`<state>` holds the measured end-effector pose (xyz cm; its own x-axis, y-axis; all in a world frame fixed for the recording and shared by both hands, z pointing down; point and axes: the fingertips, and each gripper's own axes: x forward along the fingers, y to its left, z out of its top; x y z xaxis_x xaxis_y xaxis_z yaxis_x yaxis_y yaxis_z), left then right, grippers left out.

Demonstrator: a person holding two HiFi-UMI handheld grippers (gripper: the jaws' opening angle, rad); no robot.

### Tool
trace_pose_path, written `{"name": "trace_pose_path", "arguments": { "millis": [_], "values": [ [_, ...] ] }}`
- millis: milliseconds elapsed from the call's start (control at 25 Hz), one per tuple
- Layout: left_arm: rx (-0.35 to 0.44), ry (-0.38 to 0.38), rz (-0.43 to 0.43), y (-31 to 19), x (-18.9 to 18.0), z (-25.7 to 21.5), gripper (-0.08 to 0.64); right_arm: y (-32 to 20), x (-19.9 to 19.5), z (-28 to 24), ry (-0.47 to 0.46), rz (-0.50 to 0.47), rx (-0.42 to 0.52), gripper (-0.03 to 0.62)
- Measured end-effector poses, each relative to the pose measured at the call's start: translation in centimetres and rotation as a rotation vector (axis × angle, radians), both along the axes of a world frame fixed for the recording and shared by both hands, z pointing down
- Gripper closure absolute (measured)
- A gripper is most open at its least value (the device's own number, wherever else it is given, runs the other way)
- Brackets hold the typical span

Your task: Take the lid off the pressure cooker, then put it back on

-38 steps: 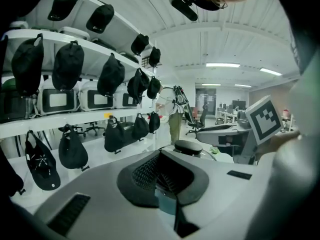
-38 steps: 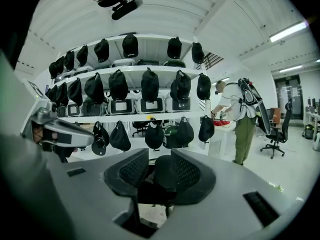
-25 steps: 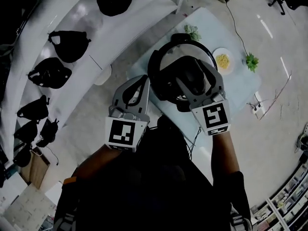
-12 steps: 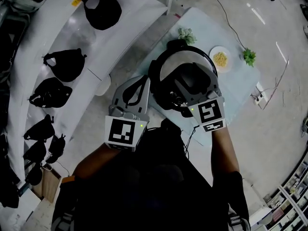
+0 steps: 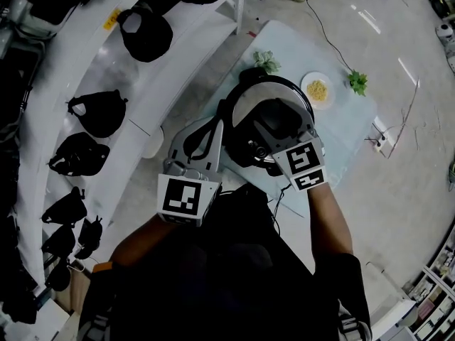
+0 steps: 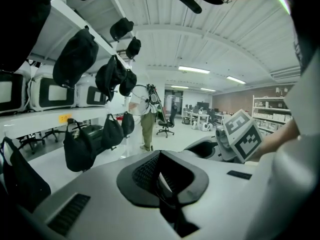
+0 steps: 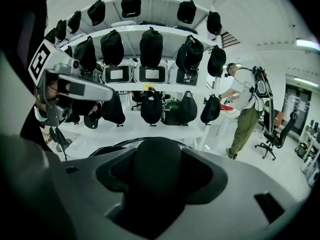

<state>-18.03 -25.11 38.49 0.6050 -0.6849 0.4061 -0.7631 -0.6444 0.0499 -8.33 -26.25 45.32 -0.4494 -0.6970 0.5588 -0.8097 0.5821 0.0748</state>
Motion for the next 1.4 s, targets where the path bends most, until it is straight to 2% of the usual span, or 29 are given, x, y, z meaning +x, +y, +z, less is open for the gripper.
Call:
{"name": "trace_pose_path", "arguments": {
  "millis": [200, 440, 680, 920, 1160, 1400],
  "values": [
    [0.017, 0.016, 0.012, -0.2, 0.0, -0.8, 0.554, -0.2, -0.1, 0.1, 0.016, 0.018, -0.038, 0.302],
    [0.022, 0.013, 0.009, -0.5, -0.1, -1.2, 0.554, 0.2, -0.3, -0.1, -0.018, -0.106, -0.018, 0.302],
    [0.046, 0.019, -0.029, -0.7, -0.4, -1.2, 0.554, 0.2, -0.3, -0.1, -0.003, -0.092, -0.025, 0.302],
    [0.035, 0.022, -0.026, -0.1, 0.7, -1.2, 0.554, 0.4, 0.1, -3.5, -0.008, -0.113, 0.041, 0.302],
    [0.056, 0.04, 0.013, 0.3, 2.1, -2.1, 0.554, 1.6, 2.8, -7.3, -0.037, -0.047, 0.101, 0.302],
    [0.062, 0.055, 0.107, 1.8, 5.3, -2.5, 0.554, 4.5, 8.2, -8.6, -0.042, 0.087, 0.121, 0.302]
  ]
}}
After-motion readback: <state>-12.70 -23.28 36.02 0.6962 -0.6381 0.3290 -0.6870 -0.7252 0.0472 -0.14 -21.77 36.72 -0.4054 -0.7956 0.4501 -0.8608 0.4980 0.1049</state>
